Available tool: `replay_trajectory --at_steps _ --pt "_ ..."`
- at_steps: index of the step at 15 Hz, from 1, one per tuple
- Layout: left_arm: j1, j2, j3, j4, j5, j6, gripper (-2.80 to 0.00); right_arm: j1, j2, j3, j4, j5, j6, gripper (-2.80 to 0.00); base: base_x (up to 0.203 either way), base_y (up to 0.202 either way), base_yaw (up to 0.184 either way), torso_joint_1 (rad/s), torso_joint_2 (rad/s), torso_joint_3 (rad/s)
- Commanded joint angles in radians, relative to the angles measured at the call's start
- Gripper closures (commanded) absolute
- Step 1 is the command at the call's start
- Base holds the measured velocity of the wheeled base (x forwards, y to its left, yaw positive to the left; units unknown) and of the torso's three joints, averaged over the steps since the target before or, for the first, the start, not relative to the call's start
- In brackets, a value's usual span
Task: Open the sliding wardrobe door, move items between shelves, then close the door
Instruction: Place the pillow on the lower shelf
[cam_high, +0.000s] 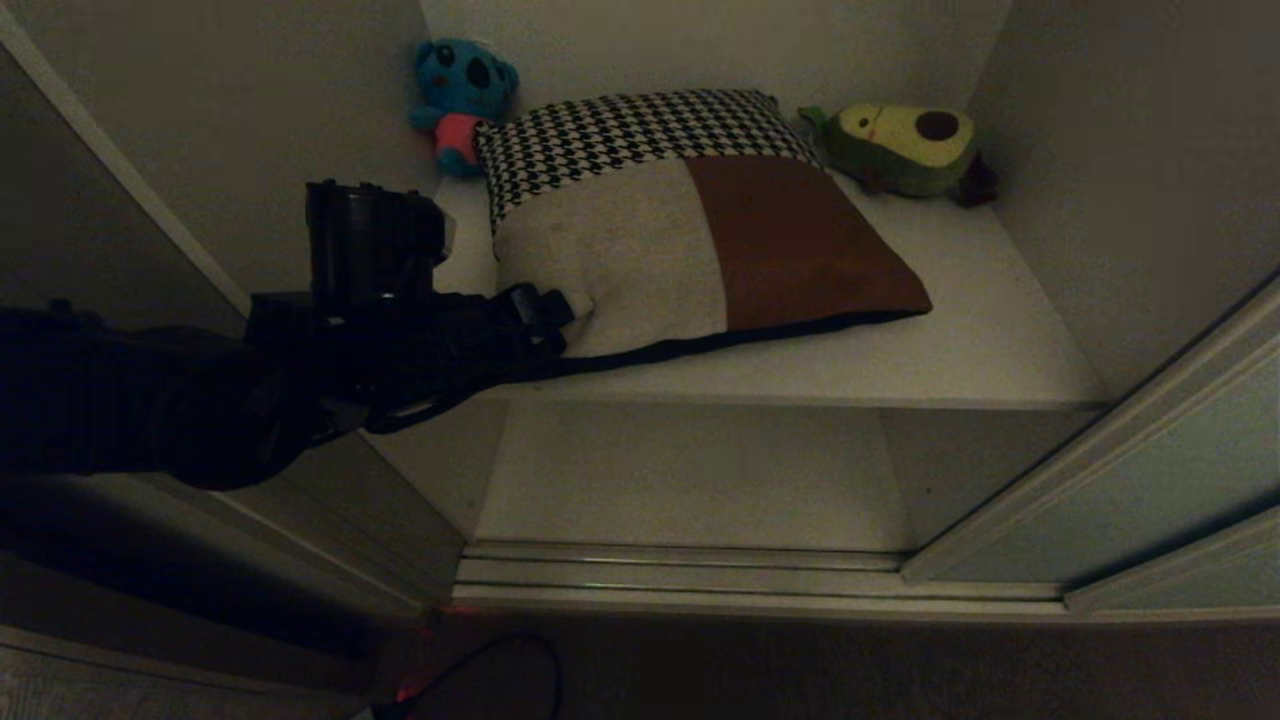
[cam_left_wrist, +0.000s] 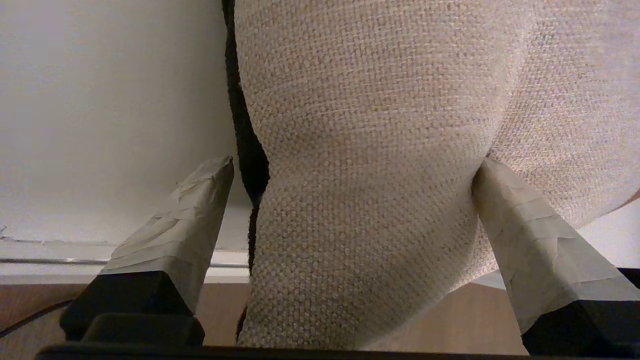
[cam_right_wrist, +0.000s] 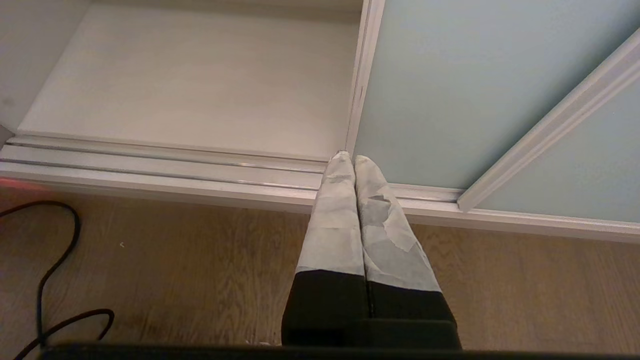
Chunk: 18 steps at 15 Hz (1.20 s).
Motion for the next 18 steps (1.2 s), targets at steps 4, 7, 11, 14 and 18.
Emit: replay_trajectory --at_steps 4,7,11,14,18 --pt "0.0 0.039 -0.01 -0.003 -0.003 -0.004 -2.8 0.0 0.0 0.003 0.0 0.001 -0.001 0.0 0.0 0.0 0.0 0.0 0.0 0.0" --pt "0.0 0.046 -0.046 -0.024 0.007 -0.004 0.0 0.0 0.0 0.003 0.0 0.001 -0.001 0.0 0.0 0.0 0.0 0.0 0.0 0.0" --pt "-0.004 0.04 -0.061 -0.04 0.013 -0.004 0.0 0.001 0.002 0.0 0.011 0.001 -0.014 0.0 0.0 0.0 0.0 0.0 0.0 0.0" --pt "-0.009 0.034 -0.069 -0.026 0.013 -0.004 0.0 0.0 -0.001 0.004 0.003 0.001 -0.011 0.0 0.0 0.0 0.0 0.0 0.0 0.0" --pt "-0.019 0.016 -0.062 -0.009 0.011 -0.021 0.0 0.0 0.001 0.003 0.002 -0.004 -0.002 0.0 0.0 0.0 0.0 0.0 0.0 0.0"
